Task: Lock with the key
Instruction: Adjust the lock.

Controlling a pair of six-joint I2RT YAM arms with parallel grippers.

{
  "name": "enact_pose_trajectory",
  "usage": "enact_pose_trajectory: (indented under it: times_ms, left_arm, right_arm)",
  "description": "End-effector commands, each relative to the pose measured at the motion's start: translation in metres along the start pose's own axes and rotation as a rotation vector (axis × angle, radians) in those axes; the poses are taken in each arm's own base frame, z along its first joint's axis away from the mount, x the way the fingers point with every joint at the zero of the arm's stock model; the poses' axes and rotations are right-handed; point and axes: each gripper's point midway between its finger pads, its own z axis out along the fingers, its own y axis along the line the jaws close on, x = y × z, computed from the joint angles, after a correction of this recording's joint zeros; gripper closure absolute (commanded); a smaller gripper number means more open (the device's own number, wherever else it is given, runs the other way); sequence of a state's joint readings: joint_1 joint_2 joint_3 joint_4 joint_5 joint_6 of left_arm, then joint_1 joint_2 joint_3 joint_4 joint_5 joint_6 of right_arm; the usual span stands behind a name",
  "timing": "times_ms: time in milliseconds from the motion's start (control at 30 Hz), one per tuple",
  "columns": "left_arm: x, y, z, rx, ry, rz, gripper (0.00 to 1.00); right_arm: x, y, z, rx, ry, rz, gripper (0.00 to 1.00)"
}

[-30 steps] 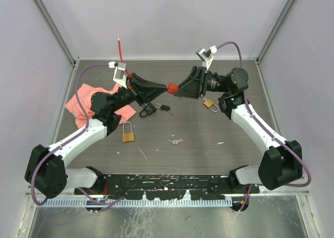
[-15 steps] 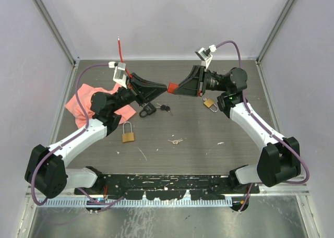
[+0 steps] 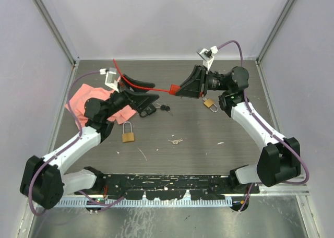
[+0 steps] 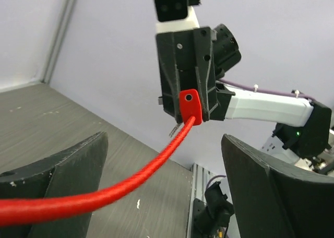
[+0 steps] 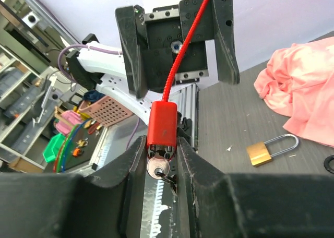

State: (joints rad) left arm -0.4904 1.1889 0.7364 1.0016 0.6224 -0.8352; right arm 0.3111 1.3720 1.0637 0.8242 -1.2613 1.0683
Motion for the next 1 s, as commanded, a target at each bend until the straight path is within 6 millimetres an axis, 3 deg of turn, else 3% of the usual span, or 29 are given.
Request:
enact_pose_trajectory:
  times_ms: [0, 233, 400, 467, 633, 733, 967]
  left_arm:
    - [-0.038, -0.008, -0.023, -0.05, -0.098, 0.012, 0.08]
    - [-0.063, -0.013, -0.051, -0.088, -0.181, -0.028, 0.06]
    - [-0.066, 0.011, -0.066, -0.207, -0.301, -0.201, 0.25]
    - [-0.067, 0.012, -0.07, -0.208, -0.336, -0.257, 0.28]
    - [-0.066, 0.001, -0.076, -0.164, -0.364, -0.286, 0.23]
    - [-0.06, 0.005, -0.079, -0.18, -0.373, -0.307, 0.23]
    - [-0.064, 0.005, -0.072, -0.17, -0.437, -0.279, 0.31]
  right_arm:
    - [-0.009, 0.026, -0.006, -0.032, 0.032, -0.245, 0.99]
    - [-0.006, 0.029, -0.014, -0.035, 0.06, -0.304, 0.99]
    - [-0.011, 0.026, -0.017, -0.024, 0.051, -0.317, 0.99]
    - [-0.012, 0.024, -0.017, -0.017, 0.044, -0.318, 0.99]
    - [-0.019, 0.015, -0.017, 0.008, 0.017, -0.312, 0.99]
    - [-0.023, 0.013, -0.016, 0.018, 0.0, -0.311, 0.99]
    - [-0.02, 0.01, -0.013, 0.01, -0.002, -0.293, 0.99]
